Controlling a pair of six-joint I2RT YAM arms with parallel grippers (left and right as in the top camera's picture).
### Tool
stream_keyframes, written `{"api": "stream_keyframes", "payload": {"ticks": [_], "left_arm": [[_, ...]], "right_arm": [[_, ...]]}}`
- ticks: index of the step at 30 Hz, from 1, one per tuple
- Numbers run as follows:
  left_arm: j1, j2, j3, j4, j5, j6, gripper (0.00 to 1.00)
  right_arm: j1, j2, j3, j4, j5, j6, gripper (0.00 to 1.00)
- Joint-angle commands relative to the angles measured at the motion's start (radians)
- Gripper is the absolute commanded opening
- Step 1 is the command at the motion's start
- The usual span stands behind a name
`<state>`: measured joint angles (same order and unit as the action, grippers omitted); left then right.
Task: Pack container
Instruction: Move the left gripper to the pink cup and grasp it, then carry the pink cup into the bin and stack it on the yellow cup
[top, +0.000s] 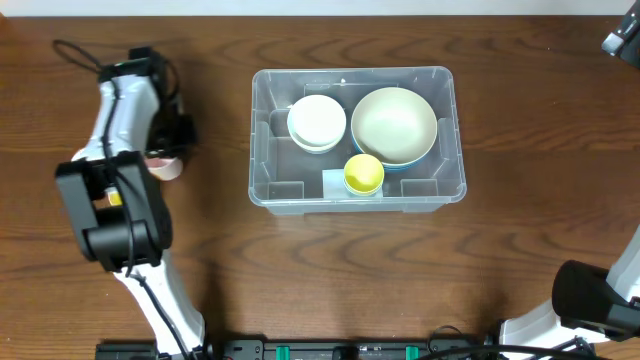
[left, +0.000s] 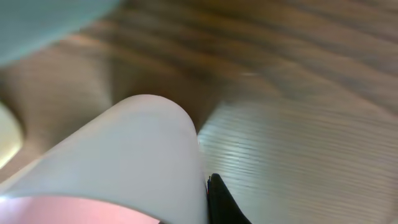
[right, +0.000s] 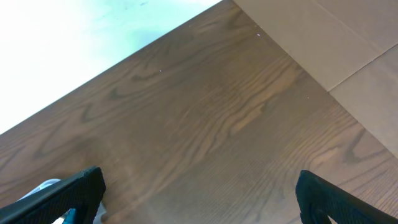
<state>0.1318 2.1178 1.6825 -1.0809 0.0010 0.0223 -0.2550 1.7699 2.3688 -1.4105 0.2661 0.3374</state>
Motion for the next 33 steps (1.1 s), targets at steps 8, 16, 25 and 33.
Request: {"api": "stream_keyframes", "payload": {"ticks": [8,16,25,33], "left_arm": [[-0.269,-0.263,0.064,-0.001,0.017,-0.038,0.06],[-0.408,-0.500,0.064,0.028,0.018,-0.111,0.06],[-0.672,-0.508,0.040,0.040,0.018,-0.087,0.06],[-0.843,-0.398,0.038,0.050,0.018,-0.065,0.06]], "right_arm": [[-0.006,-0.002,-0.002,0.000,0.011,0.018,0.99],[-0.006,-0.002,-0.002,0.000,0.011,0.018,0.99],[-0.006,-0.002,-0.002,0.000,0.011,0.018,0.99],[-0.006,-0.002,-0.002,0.000,0.011,0.018,0.99]]}}
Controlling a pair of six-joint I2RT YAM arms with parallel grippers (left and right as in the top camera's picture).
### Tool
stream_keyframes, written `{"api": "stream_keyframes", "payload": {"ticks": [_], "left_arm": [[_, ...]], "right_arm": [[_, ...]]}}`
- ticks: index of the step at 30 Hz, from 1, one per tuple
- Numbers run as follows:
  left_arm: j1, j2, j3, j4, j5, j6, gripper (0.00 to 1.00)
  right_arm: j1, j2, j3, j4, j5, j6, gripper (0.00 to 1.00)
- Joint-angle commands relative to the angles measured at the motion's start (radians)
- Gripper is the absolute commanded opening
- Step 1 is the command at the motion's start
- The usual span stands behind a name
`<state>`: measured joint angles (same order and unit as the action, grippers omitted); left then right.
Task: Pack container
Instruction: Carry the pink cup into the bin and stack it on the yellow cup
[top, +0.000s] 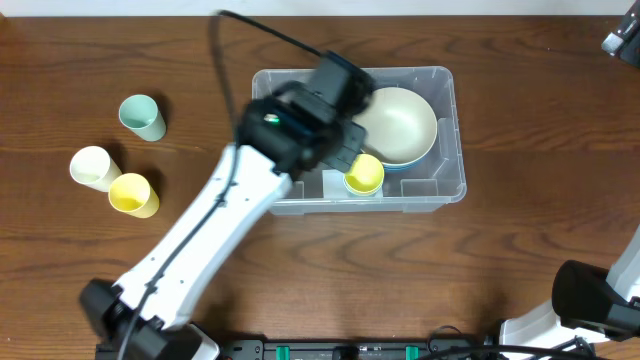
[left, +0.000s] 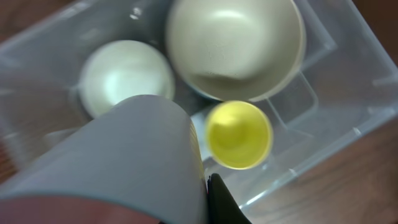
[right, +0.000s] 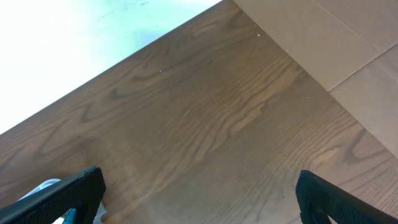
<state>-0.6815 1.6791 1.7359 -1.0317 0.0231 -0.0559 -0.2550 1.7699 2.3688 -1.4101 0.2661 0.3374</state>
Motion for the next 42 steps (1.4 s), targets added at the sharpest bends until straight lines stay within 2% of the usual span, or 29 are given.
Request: {"api": "stream_keyframes", "payload": {"ticks": [1,11,18,19,20,22,24,27,34,39,42], "left_arm": [[-0.049,0.063,-0.016,0.001,-0.005,0.013,0.06],[-0.161,0.175,-0.016,0.002,-0.005,0.013,0.06],[-0.182,0.190,-0.016,-0.005,-0.005,0.013,0.07],[-0.182,0.190,-0.016,-0.006,-0.005,0.013,0.16],[-0.182,0.190,-0.016,-0.006,-0.005,0.013,0.31],[-0.182,0.190,-0.016,-0.006,-0.005,0.013,0.47],[-0.182,0.190,-0.016,-0.006,-0.006,0.013,0.51],[-0.174,0.190,-0.015,-0.006,-0.013,0.013,0.52],[-0.074,0.132,-0.008,-0.030,-0.017,-0.029,0.52],[0.085,-0.002,-0.003,-0.032,-0.017,-0.036,0.53],[0.224,-0.073,-0.003,-0.019,-0.017,-0.031,0.54]], "right_arm": [[-0.006,-0.002,-0.002,0.000,0.011,0.018,0.99],[-0.006,-0.002,-0.002,0.000,0.011,0.018,0.99],[-0.006,-0.002,-0.002,0.000,0.011,0.018,0.99],[-0.006,-0.002,-0.002,0.000,0.011,0.018,0.99],[-0.006,-0.002,-0.002,0.000,0.011,0.018,0.99],[-0.006,-0.002,-0.002,0.000,0.011,0.018,0.99],[-0.006,-0.002,-0.002,0.000,0.011,0.018,0.99],[-0.006,-0.002,-0.002,0.000,0.011,0.018,0.99],[-0.006,-0.002,-0.002,0.000,0.011,0.018,0.99],[-0.006,-0.002,-0.002,0.000,0.011,0.018,0.99],[-0.006,-0.002,-0.002,0.000,0.011,0.018,0.99]]}}
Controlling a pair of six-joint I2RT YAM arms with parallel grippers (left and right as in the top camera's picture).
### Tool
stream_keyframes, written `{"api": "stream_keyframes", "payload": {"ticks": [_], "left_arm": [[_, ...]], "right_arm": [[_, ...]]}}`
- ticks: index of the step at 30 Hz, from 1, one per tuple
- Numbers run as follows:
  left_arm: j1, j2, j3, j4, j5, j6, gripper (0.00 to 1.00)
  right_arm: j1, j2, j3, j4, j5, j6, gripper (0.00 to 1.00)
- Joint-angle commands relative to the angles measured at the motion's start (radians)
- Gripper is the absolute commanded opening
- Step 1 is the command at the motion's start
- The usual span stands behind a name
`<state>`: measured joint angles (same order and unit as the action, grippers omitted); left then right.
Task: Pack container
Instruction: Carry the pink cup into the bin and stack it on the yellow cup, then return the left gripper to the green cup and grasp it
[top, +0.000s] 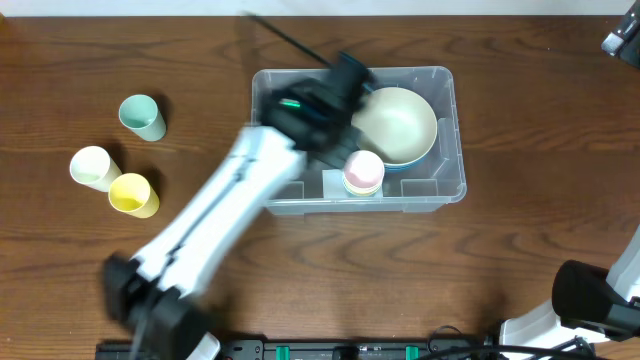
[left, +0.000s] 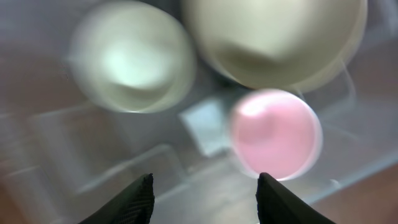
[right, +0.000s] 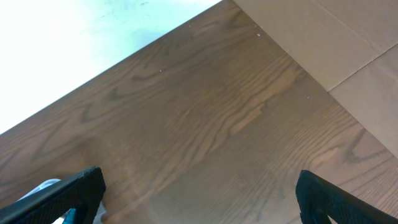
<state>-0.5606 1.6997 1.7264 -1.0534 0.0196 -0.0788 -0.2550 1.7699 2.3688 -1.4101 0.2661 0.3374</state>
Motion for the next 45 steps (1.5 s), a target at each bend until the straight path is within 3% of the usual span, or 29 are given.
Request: {"api": "stream_keyframes", "payload": {"ticks": [1,9,14,18,28,41,44,45], "left_arm": [[0.150,-0.109,0.006,0.011,-0.014,-0.001,0.54],[0.530,-0.081,0.005,0.116,-0.013,0.044,0.54],[0.663,0.016,0.005,0.132,0.019,0.100,0.54],[0.689,0.092,0.005,0.138,0.040,0.214,0.54],[0.740,0.243,0.005,0.242,0.039,0.217,0.54],[0.770,0.430,0.005,0.248,0.040,0.216,0.52],[0.770,0.447,0.005,0.242,0.040,0.216,0.41],[0.770,0.448,0.005,0.240,0.040,0.216,0.30]], "right_arm": [[-0.006,-0.002,-0.002,0.000,0.011,0.018,0.99],[-0.006,-0.002,-0.002,0.000,0.011,0.018,0.99],[-0.006,-0.002,-0.002,0.000,0.011,0.018,0.99],[-0.006,-0.002,-0.002,0.000,0.011,0.018,0.99],[-0.006,-0.002,-0.002,0.000,0.011,0.018,0.99],[-0.006,-0.002,-0.002,0.000,0.011,0.018,0.99],[-0.006,-0.002,-0.002,-0.001,0.011,0.018,0.99],[-0.006,-0.002,-0.002,0.000,0.011,0.018,0.99]]}}
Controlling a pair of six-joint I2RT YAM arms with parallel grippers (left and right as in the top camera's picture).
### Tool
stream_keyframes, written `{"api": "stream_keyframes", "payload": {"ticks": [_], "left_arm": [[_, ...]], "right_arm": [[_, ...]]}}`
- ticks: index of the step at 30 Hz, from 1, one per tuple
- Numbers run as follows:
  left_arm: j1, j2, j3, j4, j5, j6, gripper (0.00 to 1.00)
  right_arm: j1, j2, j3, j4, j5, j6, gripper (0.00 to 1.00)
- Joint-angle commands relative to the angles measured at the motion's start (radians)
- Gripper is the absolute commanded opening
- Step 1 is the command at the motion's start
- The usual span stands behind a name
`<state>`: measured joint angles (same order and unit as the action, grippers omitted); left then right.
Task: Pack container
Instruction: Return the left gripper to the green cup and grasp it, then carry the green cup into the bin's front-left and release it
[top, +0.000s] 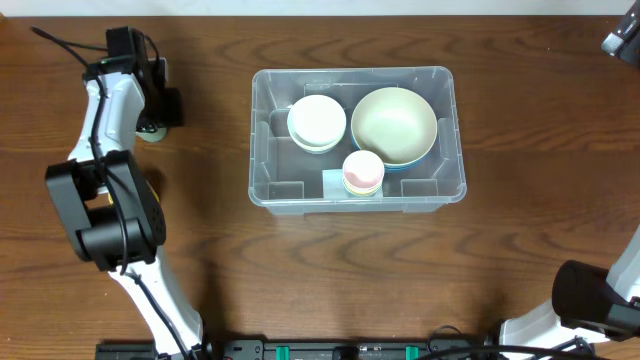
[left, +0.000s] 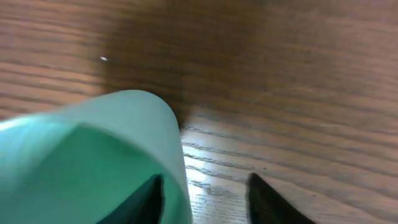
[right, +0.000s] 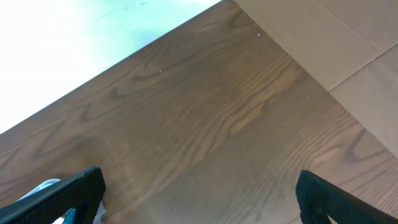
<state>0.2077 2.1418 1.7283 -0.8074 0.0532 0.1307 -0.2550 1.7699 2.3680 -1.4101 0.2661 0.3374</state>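
Note:
The clear plastic container stands mid-table. It holds a small white bowl, a large cream bowl and a pink cup nested in a yellow cup. At the far left, my left gripper is down at a teal cup. In the left wrist view the teal cup fills the left side. My left gripper is open, with one finger inside the cup and the other outside its wall. My right gripper is open over bare wood, with nothing between its fingers.
The left arm lies along the table's left side and hides what is under it. The base of the right arm sits at the front right corner. Brown wood surrounds the container on all sides.
My left gripper was open over the container, above the pink cup. It is now at the table's far left, open astride the teal cup's wall. The right arm has not moved.
My left gripper was first shut on the pink cup at the left of the table. It then held that cup over the yellow cup in the container. After that the pink cup sat nested in the yellow one, released. Now the gripper is at the teal cup.

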Motion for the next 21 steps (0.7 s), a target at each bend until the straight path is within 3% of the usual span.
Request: {"api": "stream_keyframes", "payload": {"ticks": [1,2,4,13,21], "left_arm": [[0.002,0.006,0.003,-0.007,0.006,0.007,0.24],[0.002,0.006,0.003,-0.010,0.006,0.007,0.15],[0.002,0.006,0.003,-0.016,0.006,0.007,0.06],[-0.008,-0.022,0.004,-0.091,0.006,-0.029,0.06],[-0.075,-0.206,0.004,-0.132,0.080,-0.103,0.06]], "right_arm": [[-0.006,-0.002,-0.001,0.000,0.011,0.018,0.99],[-0.006,-0.002,-0.001,0.000,0.011,0.018,0.99],[-0.006,-0.002,-0.001,0.000,0.011,0.018,0.99],[-0.006,-0.002,-0.001,0.000,0.011,0.018,0.99],[-0.006,-0.002,-0.001,0.000,0.011,0.018,0.99]]}}
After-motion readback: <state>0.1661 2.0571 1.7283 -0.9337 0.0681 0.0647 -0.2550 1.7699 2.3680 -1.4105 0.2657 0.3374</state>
